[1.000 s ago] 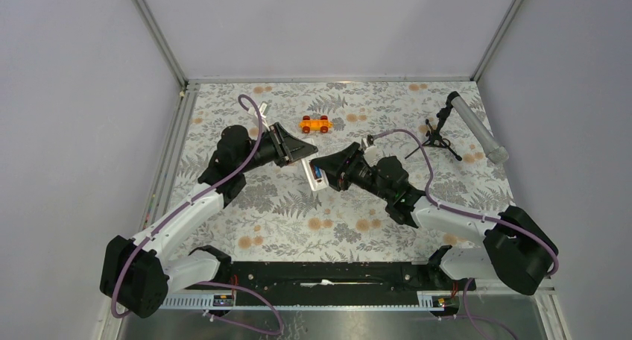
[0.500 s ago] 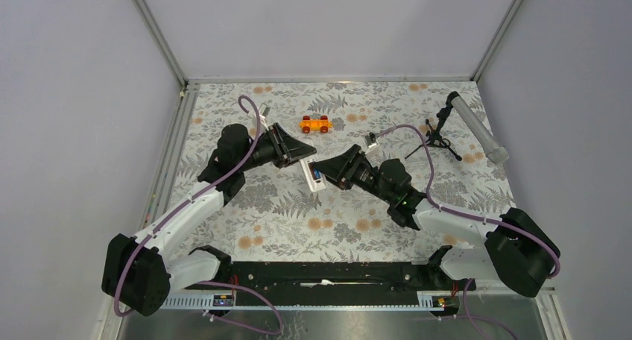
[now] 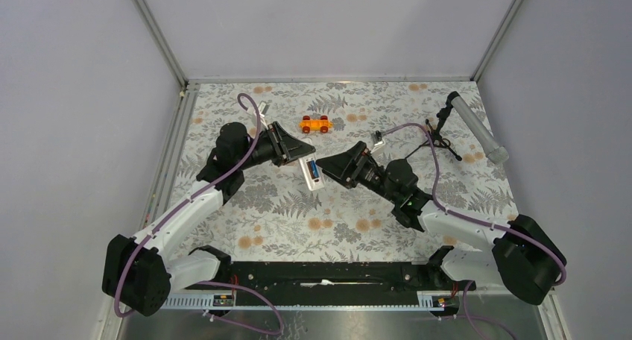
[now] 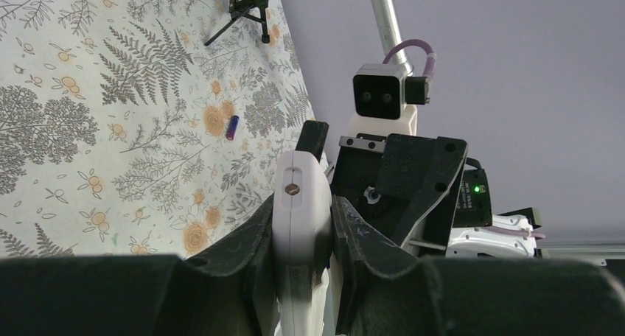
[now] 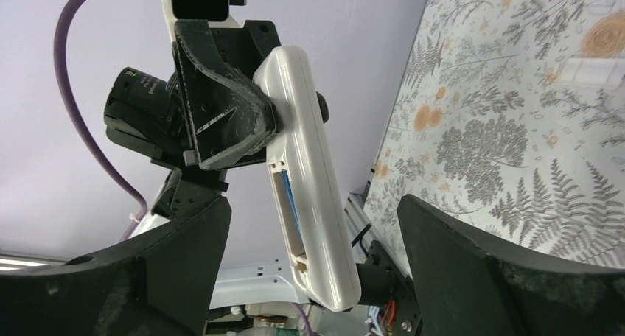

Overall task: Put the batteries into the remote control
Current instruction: Load the battery into the remote control.

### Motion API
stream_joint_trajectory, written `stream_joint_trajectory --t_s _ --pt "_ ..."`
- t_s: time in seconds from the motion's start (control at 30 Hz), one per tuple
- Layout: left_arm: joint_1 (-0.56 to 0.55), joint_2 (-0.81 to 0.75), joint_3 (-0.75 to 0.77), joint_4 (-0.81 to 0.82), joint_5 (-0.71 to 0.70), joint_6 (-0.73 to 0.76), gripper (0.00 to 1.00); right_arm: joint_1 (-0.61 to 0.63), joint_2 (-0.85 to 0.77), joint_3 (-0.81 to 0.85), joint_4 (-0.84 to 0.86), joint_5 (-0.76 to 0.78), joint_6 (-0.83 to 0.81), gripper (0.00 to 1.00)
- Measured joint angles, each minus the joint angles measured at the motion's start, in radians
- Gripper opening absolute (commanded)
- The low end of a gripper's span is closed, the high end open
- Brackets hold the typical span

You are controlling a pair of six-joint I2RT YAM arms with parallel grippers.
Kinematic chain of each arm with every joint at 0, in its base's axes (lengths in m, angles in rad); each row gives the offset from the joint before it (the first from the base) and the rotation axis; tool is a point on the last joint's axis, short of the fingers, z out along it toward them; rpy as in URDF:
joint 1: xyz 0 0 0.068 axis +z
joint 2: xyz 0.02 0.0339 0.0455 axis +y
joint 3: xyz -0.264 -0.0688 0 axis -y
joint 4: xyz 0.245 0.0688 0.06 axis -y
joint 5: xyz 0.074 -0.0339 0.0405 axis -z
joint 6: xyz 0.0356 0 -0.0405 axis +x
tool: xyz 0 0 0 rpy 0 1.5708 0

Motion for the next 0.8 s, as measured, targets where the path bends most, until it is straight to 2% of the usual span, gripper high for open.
stream_joint_trajectory --t_s 0.17,0.33,0.43,0.7,0.8 --pt "0.000 0.000 0.000 -0.001 0.004 0.039 0.00 -0.023 -0.008 0.012 -0.048 -0.033 -0.072 0.79" --pt "0.000 0.000 0.000 -0.005 0.011 0.067 0.00 -0.028 -0.003 0.088 -0.161 -0.089 -0.204 0.75" --pt "0.000 0.000 0.000 -0.006 0.019 0.074 0.00 -0.028 0.016 0.132 -0.177 -0.139 -0.269 0.66" --pt "0.000 0.002 0.000 -0.019 0.031 0.095 0.00 -0.027 0.079 0.163 -0.205 -0.192 -0.313 0.32" --pt "0.001 0.002 0.000 -0.021 0.037 0.093 0.00 -0.028 0.082 0.164 -0.203 -0.200 -0.315 0.29"
